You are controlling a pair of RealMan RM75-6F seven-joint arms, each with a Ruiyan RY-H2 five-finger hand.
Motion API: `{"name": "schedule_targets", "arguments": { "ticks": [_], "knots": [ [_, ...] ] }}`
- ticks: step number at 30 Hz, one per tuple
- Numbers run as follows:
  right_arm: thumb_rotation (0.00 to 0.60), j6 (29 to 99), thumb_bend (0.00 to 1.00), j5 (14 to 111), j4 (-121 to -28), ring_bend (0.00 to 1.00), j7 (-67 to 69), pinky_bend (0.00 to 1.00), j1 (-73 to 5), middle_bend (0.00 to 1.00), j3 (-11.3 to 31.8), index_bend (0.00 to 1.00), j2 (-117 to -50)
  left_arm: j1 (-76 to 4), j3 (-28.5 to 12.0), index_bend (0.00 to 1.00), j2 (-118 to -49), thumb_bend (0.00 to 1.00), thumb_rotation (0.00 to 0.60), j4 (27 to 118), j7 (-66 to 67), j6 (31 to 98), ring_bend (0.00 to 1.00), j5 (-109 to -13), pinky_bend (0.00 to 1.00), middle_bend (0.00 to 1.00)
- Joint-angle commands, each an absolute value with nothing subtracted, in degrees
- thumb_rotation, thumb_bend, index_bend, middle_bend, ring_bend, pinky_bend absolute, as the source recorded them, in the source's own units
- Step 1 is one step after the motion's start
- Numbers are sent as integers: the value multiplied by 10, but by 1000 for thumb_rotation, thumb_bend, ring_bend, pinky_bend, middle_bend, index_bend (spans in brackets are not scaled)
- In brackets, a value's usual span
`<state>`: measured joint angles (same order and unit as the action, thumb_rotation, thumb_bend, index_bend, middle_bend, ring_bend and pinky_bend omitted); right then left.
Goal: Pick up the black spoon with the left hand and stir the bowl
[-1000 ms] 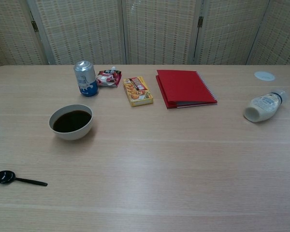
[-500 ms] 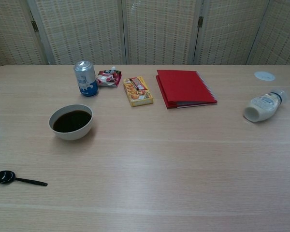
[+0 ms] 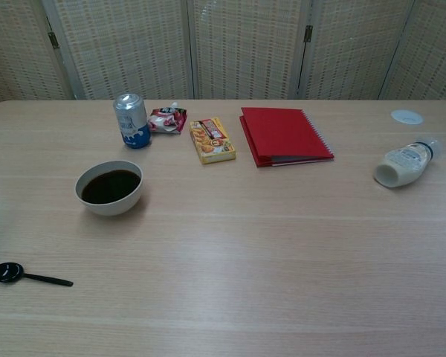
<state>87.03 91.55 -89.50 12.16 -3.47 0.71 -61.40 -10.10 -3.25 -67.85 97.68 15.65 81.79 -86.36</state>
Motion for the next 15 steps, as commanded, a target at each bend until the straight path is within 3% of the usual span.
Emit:
{"name": "schedule_targets", "arguments": {
  "ticks": [1, 6, 15],
  "knots": [
    [600, 870, 136, 914, -894, 98, 122, 77, -34, 90, 7, 0, -614, -114, -30, 349, -687, 250, 600, 970, 147, 802, 317, -873, 360, 341],
    [600, 870, 136, 912, -894, 98, 124, 77, -33, 90, 8, 0, -613, -135, -28, 389, -699, 250, 600, 956, 141, 778, 431, -889, 621, 452],
    [600, 869, 135, 910, -894, 98, 121, 77, -37, 90, 14, 0, -608, -177, -19, 458, -731, 250, 600, 928, 153, 725, 654, -911, 881, 706]
  ]
}}
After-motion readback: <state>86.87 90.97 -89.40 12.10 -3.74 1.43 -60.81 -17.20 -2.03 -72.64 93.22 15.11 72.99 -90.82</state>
